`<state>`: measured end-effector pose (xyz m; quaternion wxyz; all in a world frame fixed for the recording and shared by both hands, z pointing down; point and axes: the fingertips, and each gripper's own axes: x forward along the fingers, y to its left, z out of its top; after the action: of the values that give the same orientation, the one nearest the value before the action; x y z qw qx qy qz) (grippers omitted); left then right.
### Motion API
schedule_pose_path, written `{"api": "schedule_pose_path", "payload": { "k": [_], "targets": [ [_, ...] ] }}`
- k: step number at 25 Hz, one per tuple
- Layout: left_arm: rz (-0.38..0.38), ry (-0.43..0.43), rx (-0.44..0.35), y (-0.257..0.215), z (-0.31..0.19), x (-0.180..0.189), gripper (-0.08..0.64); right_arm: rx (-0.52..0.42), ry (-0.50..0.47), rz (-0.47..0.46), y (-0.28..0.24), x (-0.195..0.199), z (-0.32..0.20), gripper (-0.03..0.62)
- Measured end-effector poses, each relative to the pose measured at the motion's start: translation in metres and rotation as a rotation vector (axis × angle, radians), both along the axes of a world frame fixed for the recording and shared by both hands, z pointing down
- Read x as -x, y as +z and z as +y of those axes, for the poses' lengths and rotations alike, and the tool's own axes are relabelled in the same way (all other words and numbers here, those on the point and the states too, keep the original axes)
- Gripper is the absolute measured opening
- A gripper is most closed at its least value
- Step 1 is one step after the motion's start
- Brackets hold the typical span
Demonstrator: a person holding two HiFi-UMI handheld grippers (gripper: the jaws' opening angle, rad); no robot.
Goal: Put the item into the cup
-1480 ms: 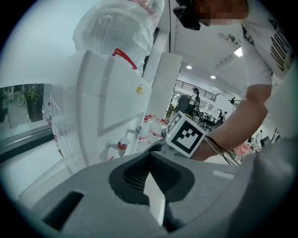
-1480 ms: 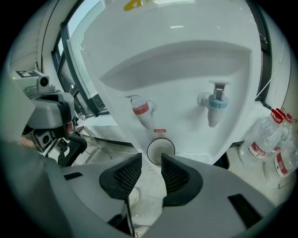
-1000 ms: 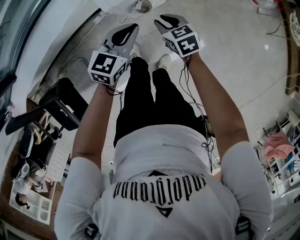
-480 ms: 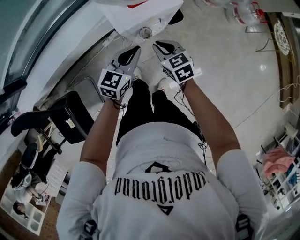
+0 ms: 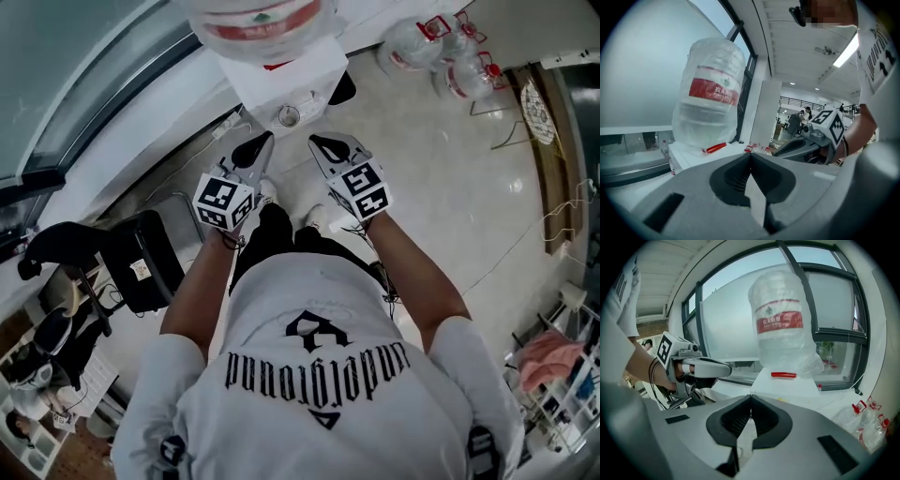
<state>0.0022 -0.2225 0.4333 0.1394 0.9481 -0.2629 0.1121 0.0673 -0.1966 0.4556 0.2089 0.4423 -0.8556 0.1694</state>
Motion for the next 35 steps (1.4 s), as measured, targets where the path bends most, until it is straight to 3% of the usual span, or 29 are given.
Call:
{"api": "schedule_pose_path", "payload": {
  "k": [13, 19, 29, 35],
  "targets": [
    [0.052, -0.016, -0.101, -0.097, 0.065, 0.003, 0.014, -0.149, -0.027, -0.075, -0.106, -0.025, 0.059, 0.015],
    [0.092, -0.024, -0.126, -0.124, 0.092, 0.0, 0.014, -0.189, -0.01, -0.171, -0.144, -0.034, 0.084, 0.015],
    [0.086, -0.067, -0.148, -0.151, 0.112, 0.017, 0.014, -0.244, -0.064, -0.148, -0.173, -0.028, 0.099, 0.015],
    [0.082, -0.049, -0.156, -0.163, 0.125, 0.039, 0.014, -0.267, -0.066, -0.14, -0.181, -0.008, 0.107, 0.015]
  ]
}}
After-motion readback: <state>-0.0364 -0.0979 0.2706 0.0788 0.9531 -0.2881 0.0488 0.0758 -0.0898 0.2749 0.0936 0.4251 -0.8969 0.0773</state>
